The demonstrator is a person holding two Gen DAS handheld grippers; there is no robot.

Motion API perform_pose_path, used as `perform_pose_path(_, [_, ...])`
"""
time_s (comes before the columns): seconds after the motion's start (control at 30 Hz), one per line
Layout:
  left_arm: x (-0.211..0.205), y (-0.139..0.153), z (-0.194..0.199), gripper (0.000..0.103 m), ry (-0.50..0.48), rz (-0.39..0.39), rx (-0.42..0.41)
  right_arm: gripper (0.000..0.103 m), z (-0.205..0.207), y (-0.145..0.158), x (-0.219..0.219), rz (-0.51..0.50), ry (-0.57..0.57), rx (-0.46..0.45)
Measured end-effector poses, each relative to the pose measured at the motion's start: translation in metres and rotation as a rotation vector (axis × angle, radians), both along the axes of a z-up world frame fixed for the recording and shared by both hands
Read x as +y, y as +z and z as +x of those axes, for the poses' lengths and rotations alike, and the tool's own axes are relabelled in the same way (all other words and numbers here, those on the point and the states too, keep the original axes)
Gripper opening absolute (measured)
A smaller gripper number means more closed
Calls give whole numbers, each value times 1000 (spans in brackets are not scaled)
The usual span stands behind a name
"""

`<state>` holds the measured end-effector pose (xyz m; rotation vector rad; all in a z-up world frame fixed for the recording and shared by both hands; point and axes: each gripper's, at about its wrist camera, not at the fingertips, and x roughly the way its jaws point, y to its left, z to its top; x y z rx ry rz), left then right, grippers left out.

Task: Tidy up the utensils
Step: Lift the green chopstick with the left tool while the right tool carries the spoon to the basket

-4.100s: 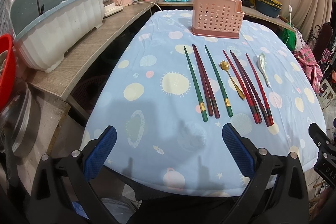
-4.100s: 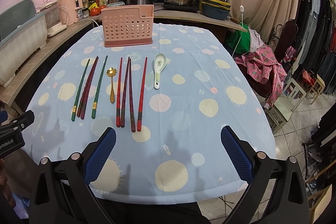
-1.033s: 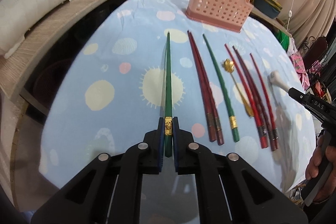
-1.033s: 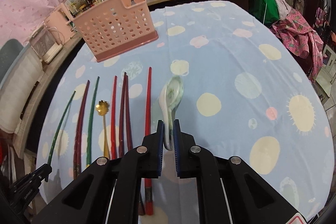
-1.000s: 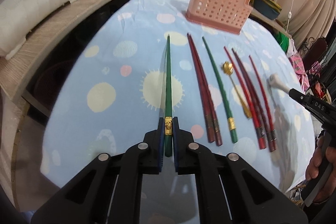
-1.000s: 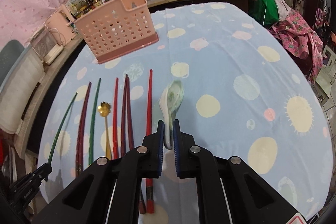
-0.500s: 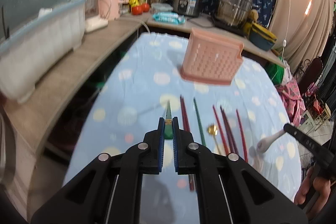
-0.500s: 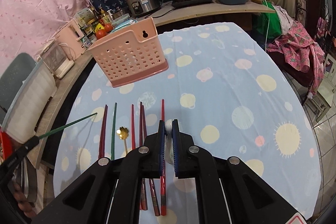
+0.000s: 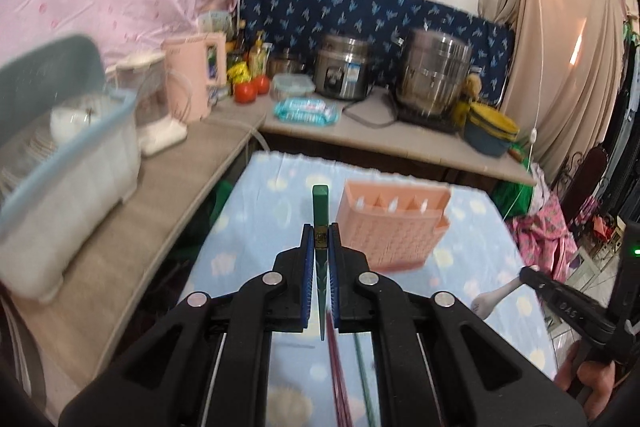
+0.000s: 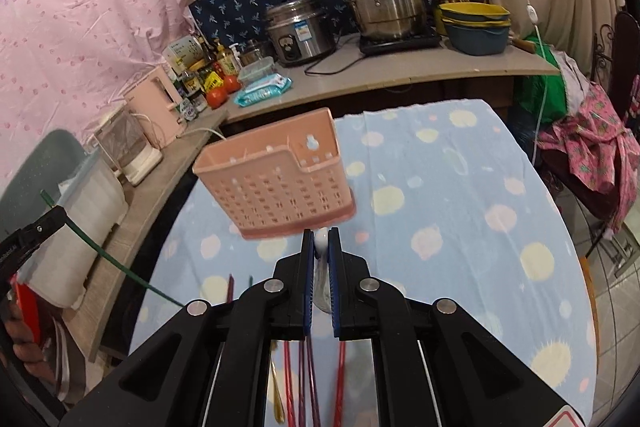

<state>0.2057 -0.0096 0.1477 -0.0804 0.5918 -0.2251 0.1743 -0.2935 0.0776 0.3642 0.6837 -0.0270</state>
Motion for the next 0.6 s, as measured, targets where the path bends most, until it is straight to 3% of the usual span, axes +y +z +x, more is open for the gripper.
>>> perform_pose_path(0.37, [-23,90,58,7,-35,-77,-205,7,94,41,-10,55,13,-96])
perform_pose_path(0.5, [-35,97,78,7,-44,-84,-221,7,120,44,-13,57,5,-108])
perform_pose_path(0.6, [-48,86,98,7,-49,-71,-189,7,137,37,-15,58,2,-93])
